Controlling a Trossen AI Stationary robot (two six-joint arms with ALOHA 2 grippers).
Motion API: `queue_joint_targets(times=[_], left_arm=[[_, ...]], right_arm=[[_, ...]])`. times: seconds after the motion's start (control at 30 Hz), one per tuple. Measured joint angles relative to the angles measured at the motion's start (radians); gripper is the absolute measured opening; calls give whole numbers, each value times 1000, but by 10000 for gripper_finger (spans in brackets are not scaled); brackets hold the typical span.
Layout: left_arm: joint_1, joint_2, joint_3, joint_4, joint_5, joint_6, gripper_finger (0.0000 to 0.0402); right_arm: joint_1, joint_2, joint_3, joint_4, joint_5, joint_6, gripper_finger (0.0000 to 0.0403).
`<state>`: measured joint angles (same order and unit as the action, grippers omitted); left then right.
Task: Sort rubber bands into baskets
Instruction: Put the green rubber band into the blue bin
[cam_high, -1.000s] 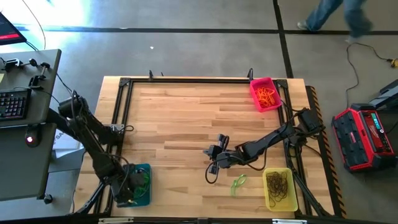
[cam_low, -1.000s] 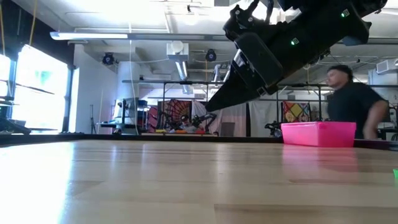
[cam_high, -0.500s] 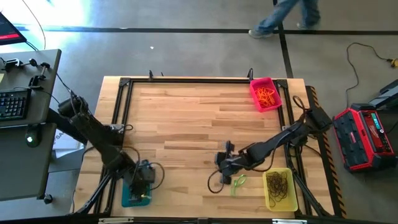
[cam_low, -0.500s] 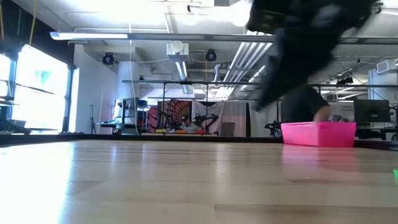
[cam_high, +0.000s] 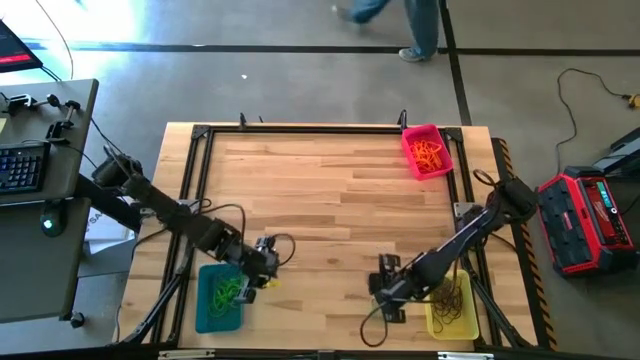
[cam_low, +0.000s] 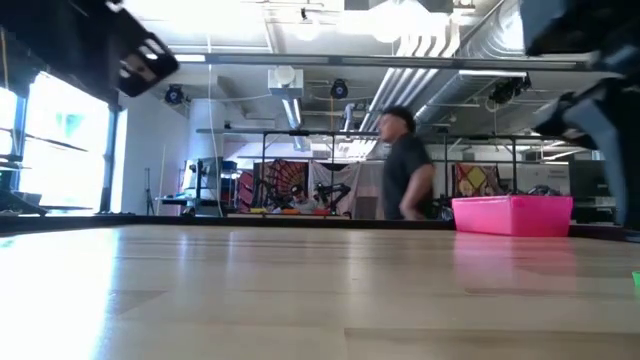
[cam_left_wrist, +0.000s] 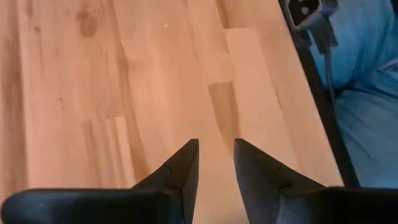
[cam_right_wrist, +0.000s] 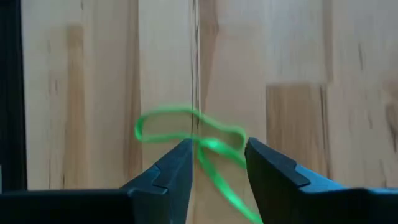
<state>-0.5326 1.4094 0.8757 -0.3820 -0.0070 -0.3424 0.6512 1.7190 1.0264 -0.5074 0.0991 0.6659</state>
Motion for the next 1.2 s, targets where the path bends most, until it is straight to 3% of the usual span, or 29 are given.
queue_joint_targets(times=[0.27,0.63,0.77,0.87,1.03,1.2], left_arm=[[69,0,0,6,29,76,91],[81,0,-1,7,29,91,91],[81,0,-1,24,28,108,91],[81,0,-1,68,-3,126,91],[82,0,-1,183,-105,129,91],[82,12,-1,278,-170,140,91]], right_arm=[[28,7,-1,-96,3,40,110],[-12,87,2,-92,1,-121,100],[-17,90,12,-97,-13,-125,59],[-17,94,29,-107,-21,-133,11],[-13,95,70,-127,18,-135,5],[4,93,114,-176,151,-132,1]])
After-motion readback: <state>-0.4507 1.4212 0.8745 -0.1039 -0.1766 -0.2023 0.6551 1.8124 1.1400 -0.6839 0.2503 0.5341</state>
